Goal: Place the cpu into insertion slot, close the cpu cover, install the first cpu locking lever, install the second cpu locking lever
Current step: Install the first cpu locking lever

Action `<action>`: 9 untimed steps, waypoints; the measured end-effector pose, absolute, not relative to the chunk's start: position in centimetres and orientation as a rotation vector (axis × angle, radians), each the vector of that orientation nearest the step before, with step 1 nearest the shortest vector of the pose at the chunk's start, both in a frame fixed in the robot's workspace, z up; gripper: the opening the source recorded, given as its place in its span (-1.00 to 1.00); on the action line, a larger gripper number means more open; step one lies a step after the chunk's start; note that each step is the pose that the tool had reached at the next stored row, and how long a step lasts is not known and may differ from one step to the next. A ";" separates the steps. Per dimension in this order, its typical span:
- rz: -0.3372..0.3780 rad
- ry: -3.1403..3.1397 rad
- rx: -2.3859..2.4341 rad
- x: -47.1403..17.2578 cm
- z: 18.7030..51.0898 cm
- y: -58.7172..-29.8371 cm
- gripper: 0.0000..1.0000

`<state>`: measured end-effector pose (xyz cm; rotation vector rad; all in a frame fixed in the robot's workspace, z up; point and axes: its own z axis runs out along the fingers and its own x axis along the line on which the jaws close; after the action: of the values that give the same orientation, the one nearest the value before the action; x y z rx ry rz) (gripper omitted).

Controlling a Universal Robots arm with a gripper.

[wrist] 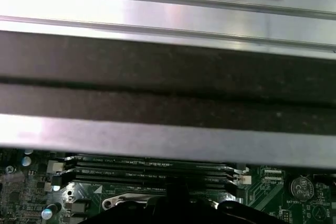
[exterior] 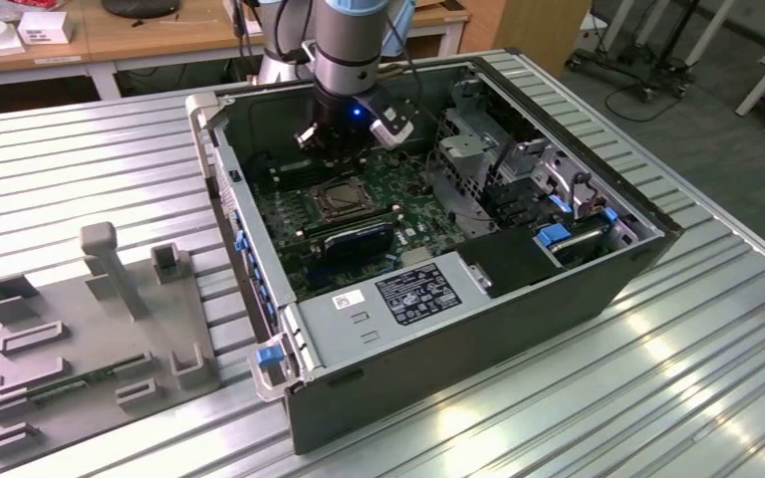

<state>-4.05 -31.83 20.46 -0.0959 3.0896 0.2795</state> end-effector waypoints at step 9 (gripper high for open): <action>0.279 3.090 -0.096 -3.2 20.3 -31.8 -0.80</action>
<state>-3.17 -31.75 20.35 -0.0960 3.0896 0.2794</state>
